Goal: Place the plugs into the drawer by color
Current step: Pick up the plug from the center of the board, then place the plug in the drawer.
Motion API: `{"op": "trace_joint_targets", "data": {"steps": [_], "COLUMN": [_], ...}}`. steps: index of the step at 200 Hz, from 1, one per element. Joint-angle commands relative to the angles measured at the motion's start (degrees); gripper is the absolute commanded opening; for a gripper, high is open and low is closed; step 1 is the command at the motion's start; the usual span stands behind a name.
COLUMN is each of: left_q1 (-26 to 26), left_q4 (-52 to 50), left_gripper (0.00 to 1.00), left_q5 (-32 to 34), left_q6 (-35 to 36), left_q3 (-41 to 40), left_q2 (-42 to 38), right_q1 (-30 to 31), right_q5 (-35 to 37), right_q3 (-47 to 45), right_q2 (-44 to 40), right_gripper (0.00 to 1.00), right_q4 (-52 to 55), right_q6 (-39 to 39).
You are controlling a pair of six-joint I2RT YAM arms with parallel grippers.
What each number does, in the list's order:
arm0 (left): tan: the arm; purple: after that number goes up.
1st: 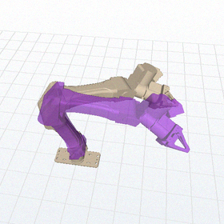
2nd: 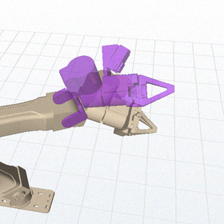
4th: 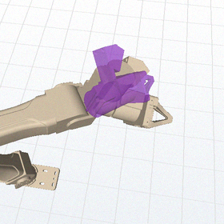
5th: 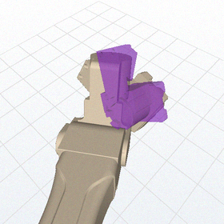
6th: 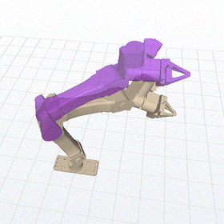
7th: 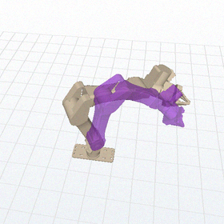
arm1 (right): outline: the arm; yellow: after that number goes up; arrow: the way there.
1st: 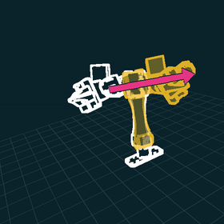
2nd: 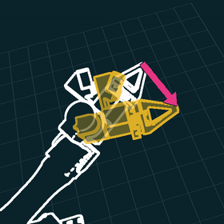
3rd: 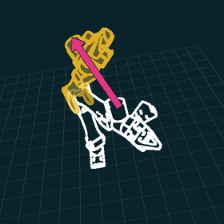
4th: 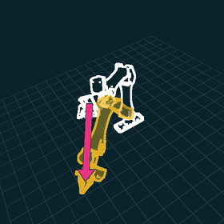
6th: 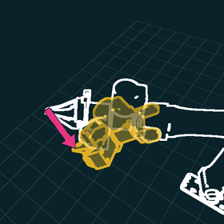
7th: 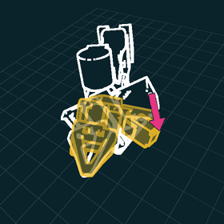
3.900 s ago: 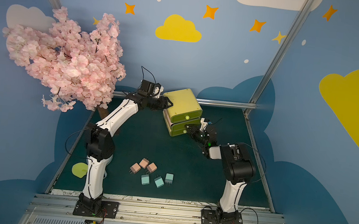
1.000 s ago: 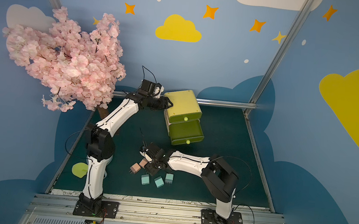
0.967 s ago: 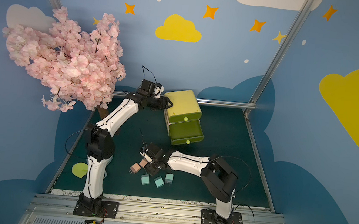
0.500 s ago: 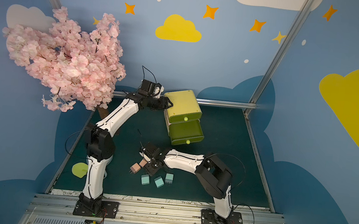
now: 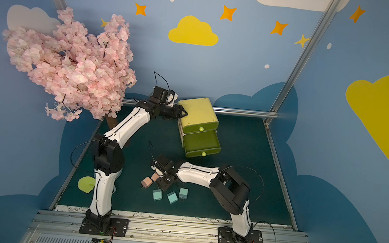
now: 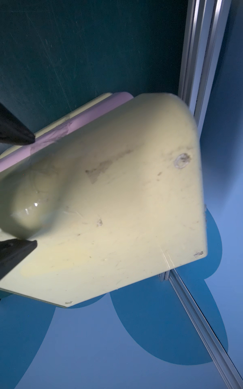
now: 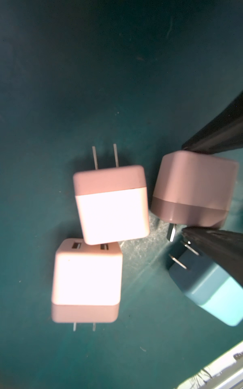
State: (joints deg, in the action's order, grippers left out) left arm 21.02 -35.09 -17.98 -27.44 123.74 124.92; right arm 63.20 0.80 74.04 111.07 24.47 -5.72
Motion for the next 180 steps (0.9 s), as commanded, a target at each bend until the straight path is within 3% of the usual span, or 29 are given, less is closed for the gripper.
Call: {"op": "trace_joint_targets", "data": {"steps": [1, 64, 113, 180], "left_q1": [-0.1, -0.1, 0.0, 0.0], "left_q4": [-1.8, -1.9, -1.7, -1.6], "left_gripper": [0.72, 0.72, 0.72, 0.72], "left_q5": [0.5, 0.6, 0.5, 0.6], "left_q6": [0.5, 0.6, 0.6, 0.6], "left_q3": [0.9, 0.8, 0.9, 1.2], "left_q2": [-1.2, -1.5, -1.6, -1.4], "right_q1": [-0.6, -3.6, -10.3, -19.6], "right_q5": [0.5, 2.4, 2.8, 6.1], "right_q3": [-0.4, 0.2, 2.7, 5.6], "right_q2": [-0.9, -11.7, -20.2, -20.2], "right_gripper": [0.56, 0.52, 0.51, 0.51], "right_q4": [1.4, 6.8, 10.8, 7.0], "right_q6": [-0.8, -5.6, -9.1, -9.2]}}
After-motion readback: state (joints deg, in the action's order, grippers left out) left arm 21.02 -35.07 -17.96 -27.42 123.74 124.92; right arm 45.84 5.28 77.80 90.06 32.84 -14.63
